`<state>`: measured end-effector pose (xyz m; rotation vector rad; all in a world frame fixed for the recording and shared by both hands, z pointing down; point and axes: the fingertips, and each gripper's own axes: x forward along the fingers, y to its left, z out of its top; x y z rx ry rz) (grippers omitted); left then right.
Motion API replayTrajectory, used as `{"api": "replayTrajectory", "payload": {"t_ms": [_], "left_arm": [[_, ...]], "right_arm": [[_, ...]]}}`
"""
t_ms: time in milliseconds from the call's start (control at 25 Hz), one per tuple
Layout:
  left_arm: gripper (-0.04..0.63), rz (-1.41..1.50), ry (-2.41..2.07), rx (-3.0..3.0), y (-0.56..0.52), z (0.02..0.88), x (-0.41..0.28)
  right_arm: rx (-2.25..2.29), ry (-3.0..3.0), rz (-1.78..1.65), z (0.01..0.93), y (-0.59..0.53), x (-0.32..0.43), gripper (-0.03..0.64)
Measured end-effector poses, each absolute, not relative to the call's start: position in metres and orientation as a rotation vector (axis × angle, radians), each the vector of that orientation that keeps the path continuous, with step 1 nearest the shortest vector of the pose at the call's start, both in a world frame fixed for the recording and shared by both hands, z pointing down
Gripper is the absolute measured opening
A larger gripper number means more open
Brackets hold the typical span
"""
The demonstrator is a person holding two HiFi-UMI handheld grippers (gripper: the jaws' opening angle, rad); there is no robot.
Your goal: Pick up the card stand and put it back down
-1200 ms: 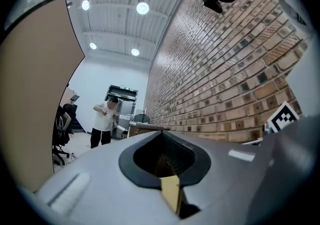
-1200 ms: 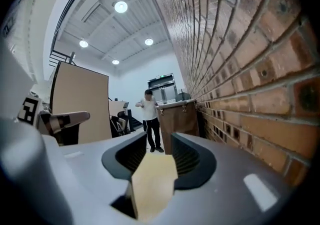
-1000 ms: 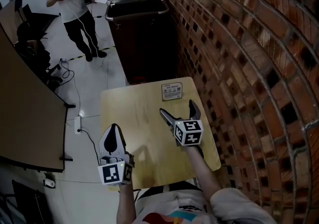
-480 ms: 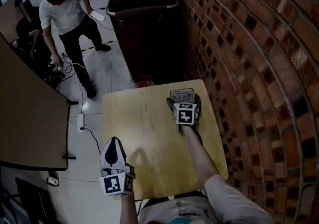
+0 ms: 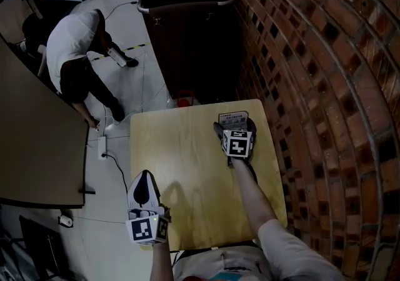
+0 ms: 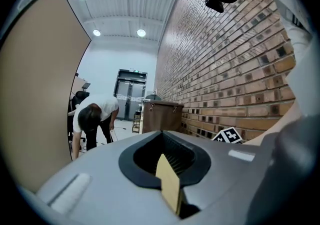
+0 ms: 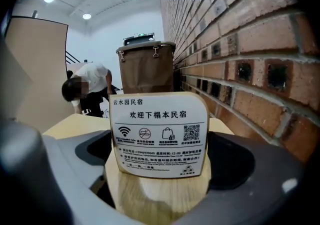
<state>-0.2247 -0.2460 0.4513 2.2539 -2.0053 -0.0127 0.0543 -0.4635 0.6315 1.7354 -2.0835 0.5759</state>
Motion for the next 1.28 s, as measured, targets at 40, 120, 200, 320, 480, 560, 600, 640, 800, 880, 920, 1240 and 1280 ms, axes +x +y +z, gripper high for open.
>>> {"api": "replayTrajectory", "payload": {"t_ms": [40,120,200,320,480,560,600,640,800,880,920,1240,1280], "left_arm": [[0.003,-0.014,-2.009,2.250,-0.245,0.452,-0.226],[0.003,-0.016,-2.013,2.241,-0.243,0.453,-0.228],[0.003,-0.020,-2.017,2.238,-0.241,0.452,-0.229],[0.003,-0.031,-2.023,2.242,-0.241,0.449,-0.230],[0.003,-0.064,-2.023,2.258,-0.243,0.444,-0.227],[0.003,-0.091,-2.032,2.272,-0.244,0.434,-0.224],[0.003,-0.102,-2.038,2.282,-0.245,0.428,-0.221],[0.003,-0.108,-2.034,2.299,-0.245,0.424,-0.217],[0.004,-0.136,-1.998,2.365,-0.239,0.412,-0.203],[0.005,-0.155,-1.990,2.380,-0.235,0.405,-0.197],[0.005,-0.164,-1.986,2.387,-0.233,0.403,-0.194],[0.005,-0.199,-1.963,2.446,-0.217,0.386,-0.175],[0.005,-0.201,-1.962,2.452,-0.216,0.384,-0.173]], "right_arm": [[1.735,-2.083,0.575,0.632,-0.463,0.055,0.575],[1.734,-2.083,0.577,0.632,-0.462,0.056,0.575],[1.744,-2.084,0.573,0.629,-0.459,0.057,0.575],[1.742,-2.113,0.496,0.613,-0.455,0.053,0.574],[1.758,-2.195,0.394,0.569,-0.438,0.040,0.574],[1.775,-2.253,0.357,0.540,-0.420,0.034,0.574],[1.786,-2.284,0.340,0.524,-0.410,0.032,0.574],[1.800,-2.315,0.326,0.509,-0.400,0.031,0.574],[1.851,-2.410,0.288,0.458,-0.358,0.033,0.574],[1.858,-2.429,0.266,0.442,-0.342,0.037,0.574],[1.861,-2.433,0.254,0.435,-0.334,0.039,0.574],[1.911,-2.474,0.197,0.391,-0.257,0.053,0.574],[1.913,-2.482,0.195,0.388,-0.247,0.053,0.574]]}}
